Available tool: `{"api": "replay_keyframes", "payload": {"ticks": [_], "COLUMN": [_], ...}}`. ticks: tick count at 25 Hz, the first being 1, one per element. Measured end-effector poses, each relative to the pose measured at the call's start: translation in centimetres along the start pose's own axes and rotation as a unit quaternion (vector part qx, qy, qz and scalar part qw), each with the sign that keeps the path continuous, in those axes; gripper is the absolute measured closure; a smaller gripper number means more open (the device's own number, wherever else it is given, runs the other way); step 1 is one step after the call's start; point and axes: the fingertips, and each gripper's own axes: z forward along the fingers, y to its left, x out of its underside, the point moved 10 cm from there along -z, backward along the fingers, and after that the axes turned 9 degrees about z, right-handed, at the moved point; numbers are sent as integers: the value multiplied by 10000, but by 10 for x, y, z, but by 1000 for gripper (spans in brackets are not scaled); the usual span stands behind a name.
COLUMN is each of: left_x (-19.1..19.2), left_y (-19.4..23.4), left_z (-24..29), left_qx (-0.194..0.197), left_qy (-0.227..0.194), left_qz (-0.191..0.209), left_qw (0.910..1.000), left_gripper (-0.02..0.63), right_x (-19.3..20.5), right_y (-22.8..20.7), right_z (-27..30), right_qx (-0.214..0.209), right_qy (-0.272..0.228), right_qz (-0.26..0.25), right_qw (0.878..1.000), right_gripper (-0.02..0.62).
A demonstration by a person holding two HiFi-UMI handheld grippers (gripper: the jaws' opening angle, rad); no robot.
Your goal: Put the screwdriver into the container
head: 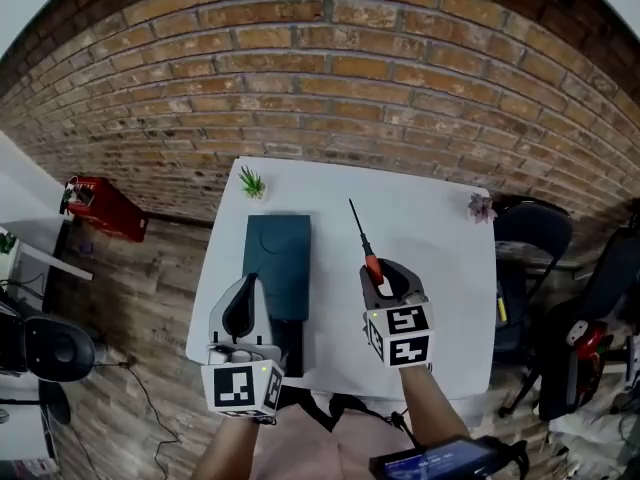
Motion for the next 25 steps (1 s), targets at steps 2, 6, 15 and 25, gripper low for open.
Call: {"api": "replay_keyframes", "payload": {"ticks": [2, 6, 15, 25], "left_x": [-11, -31, -46, -34], "left_y": [-1, 1, 8, 49], "left_z": [-7, -22, -70, -121], "left_qx": [-162, -552, -1026, -1106], "left_qy": [-153, -499, -666, -496], "left_qz": [47, 140, 259, 179], "left_qw": [9997, 9971, 9922, 9925], "left_gripper": [594, 594, 594, 594], "right_x": [-14, -34, -49, -34], "right_y": [6, 17, 49, 109], "right_z": [-9, -24, -46, -55], "right_qx": [-157, -460, -906, -996], "right_qy": [-166, -430, -638, -503], "right_qz": [-159, -464, -854, -928], "right_qw": [9996, 9969, 9902, 9894], "right_gripper": [485, 485, 485, 486]}}
